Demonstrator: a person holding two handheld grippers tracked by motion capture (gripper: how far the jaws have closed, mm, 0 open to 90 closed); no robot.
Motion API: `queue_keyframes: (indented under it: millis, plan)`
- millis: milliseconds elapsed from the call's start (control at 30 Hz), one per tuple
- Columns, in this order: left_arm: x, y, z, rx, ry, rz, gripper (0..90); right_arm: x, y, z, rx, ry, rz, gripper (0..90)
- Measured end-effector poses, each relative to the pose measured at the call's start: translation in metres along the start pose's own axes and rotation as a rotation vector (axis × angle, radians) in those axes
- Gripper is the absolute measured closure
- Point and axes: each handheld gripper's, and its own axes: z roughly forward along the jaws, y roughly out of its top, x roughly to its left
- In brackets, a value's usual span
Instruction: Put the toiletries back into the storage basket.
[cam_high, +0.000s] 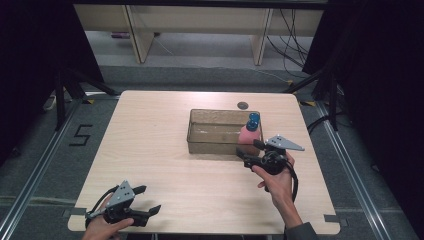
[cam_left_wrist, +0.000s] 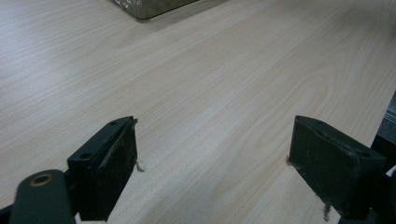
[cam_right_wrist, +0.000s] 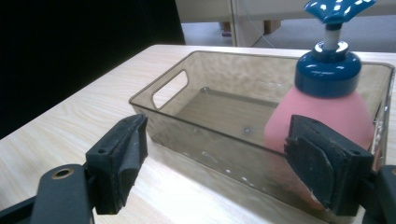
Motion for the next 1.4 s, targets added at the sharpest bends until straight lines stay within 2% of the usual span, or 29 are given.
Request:
queue_keyframes:
  millis: [67, 100, 133, 300, 333, 400, 700, 767, 800, 833, 900, 933, 1067, 1133, 1167, 1233, 1267, 1300, 1400]
  plan:
    - [0.0, 0.0, 0.0, 0.0, 0.001, 0.0, 14.7, 0.002, -0.002, -0.001, 0.01, 0.01, 0.007, 21.1]
    - [0.0, 0.0, 0.0, 0.0, 0.002, 0.0, 14.7, 0.005, -0.003, -0.002, 0.01, 0.022, 0.035, 20.3]
    - [0.0, 0.0, 0.0, 0.0, 0.002, 0.0, 14.7, 0.004, -0.004, -0.002, 0.016, 0.01, 0.004, 20.3]
    - [0.001, 0.0, 0.0, -0.003, -0.004, 0.006, 14.7, 0.007, -0.007, -0.003, 0.015, 0.016, -0.001, 19.3]
    - [0.001, 0.0, 0.0, -0.003, -0.004, 0.004, 14.7, 0.01, -0.009, -0.003, 0.014, 0.03, 0.028, 19.0]
    - [0.001, 0.0, 0.0, -0.002, -0.004, 0.007, 14.7, 0.012, -0.011, -0.003, 0.024, 0.028, -0.003, 17.8]
    - [0.001, 0.001, 0.0, -0.004, 0.0, 0.007, 14.7, 0.017, -0.02, -0.004, 0.007, 0.049, -0.005, 17.5]
    - [0.0, 0.0, 0.0, -0.01, 0.003, 0.006, 14.7, 0.018, -0.02, -0.004, 0.019, 0.05, 0.004, 17.5]
    - [0.0, 0.0, 0.0, -0.009, 0.005, 0.007, 14.7, 0.018, -0.022, -0.005, 0.009, 0.063, 0.0, 17.6]
    - [0.001, 0.001, 0.0, -0.001, -0.002, 0.008, 14.7, 0.018, -0.022, -0.006, 0.012, 0.047, -0.011, 17.6]
    - [0.0, 0.001, 0.0, -0.004, 0.0, 0.008, 14.7, 0.02, -0.025, -0.007, 0.017, 0.063, 0.014, 17.6]
    - [0.0, 0.001, 0.0, -0.004, 0.001, 0.008, 14.7, 0.02, -0.025, -0.008, 0.022, 0.049, 0.007, 17.6]
    - [0.0, 0.001, 0.0, -0.004, -0.001, 0.01, 14.7, 0.021, -0.027, -0.01, 0.024, 0.05, -0.015, 17.5]
    - [0.0, 0.001, 0.0, -0.003, 0.0, 0.01, 14.7, 0.022, -0.027, -0.011, 0.022, 0.054, -0.003, 17.6]
    - [0.0, 0.001, 0.0, -0.002, 0.001, 0.009, 14.7, 0.023, -0.027, -0.011, 0.012, 0.072, 0.0, 17.5]
    - [0.001, 0.001, 0.0, -0.002, 0.001, 0.009, 14.7, 0.025, -0.028, -0.011, 0.014, 0.058, 0.004, 17.6]
    - [0.0, 0.001, -0.001, -0.004, 0.001, 0.008, 14.7, 0.024, -0.028, -0.012, 0.012, 0.054, -0.025, 17.7]
    - [0.001, 0.001, -0.001, -0.001, 0.002, 0.015, 14.7, 0.026, -0.031, -0.011, 0.006, 0.082, 0.005, 17.7]
    - [0.0, 0.001, -0.001, -0.005, 0.0, 0.007, 14.7, 0.027, -0.033, -0.013, 0.018, 0.074, 0.006, 17.7]
